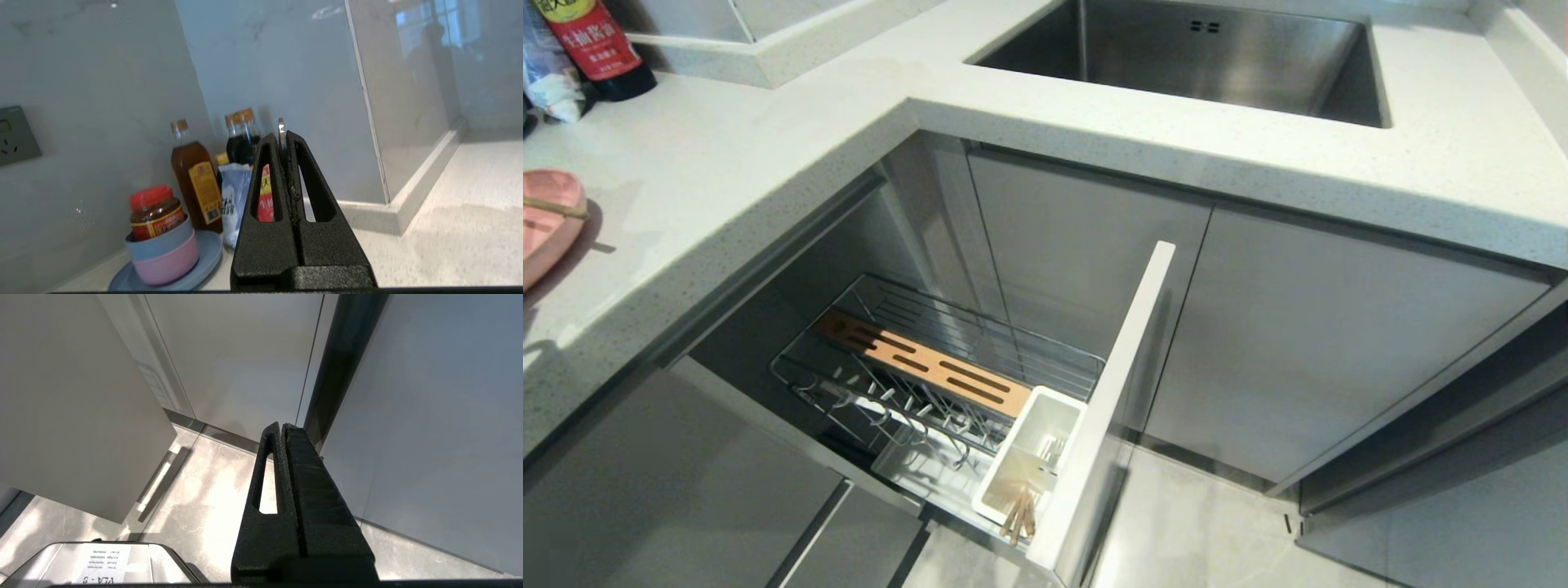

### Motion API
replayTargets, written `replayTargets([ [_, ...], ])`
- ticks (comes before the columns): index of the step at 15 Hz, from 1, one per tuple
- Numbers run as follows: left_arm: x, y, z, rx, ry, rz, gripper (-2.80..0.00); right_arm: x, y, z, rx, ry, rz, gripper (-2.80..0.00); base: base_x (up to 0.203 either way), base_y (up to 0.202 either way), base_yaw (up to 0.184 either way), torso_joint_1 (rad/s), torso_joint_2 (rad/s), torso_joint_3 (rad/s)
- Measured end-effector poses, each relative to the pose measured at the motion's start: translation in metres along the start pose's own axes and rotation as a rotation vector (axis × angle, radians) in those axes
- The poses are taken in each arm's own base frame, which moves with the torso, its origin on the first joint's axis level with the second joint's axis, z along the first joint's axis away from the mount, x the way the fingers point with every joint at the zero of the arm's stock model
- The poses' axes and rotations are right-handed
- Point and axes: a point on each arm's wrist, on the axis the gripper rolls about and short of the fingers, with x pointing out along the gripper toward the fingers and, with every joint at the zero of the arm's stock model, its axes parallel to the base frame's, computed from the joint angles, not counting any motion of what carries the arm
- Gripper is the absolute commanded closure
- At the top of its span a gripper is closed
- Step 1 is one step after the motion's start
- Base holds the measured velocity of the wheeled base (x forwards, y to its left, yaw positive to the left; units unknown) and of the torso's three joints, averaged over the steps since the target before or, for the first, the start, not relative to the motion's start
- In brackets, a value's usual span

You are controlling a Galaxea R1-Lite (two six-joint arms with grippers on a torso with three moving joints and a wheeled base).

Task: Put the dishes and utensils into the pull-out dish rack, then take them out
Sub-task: Take the spoon out of the cupboard

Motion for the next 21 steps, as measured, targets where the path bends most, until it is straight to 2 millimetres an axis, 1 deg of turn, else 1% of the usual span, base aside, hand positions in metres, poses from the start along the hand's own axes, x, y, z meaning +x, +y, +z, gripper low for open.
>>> replayTargets([
  [4,0.008,-0.006,-0.018,-0.011,0.008,-0.012,0.0,0.0,0.0,0.0,0.0,0.0,0.0,0.0,0.0,0.0,0.0,0.0,0.0,0.0],
  [7,0.016,-0.012,-0.028,-0.053,0.011,-0.028,0.0,0.0,0.0,0.0,0.0,0.0,0.0,0.0,0.0,0.0,0.0,0.0,0.0,0.0],
  [10,0.02,-0.015,-0.033,-0.089,0.017,-0.038,0.0,0.0,0.0,0.0,0.0,0.0,0.0,0.0,0.0,0.0,0.0,0.0,0.0,0.0],
  [17,0.027,-0.024,-0.044,-0.113,0.032,-0.061,0.0,0.0,0.0,0.0,0.0,0.0,0.0,0.0,0.0,0.0,0.0,0.0,0.0,0.0],
  [21,0.028,-0.031,-0.048,-0.105,0.029,-0.08,0.0,0.0,0.0,0.0,0.0,0.0,0.0,0.0,0.0,0.0,0.0,0.0,0.0,0.0],
])
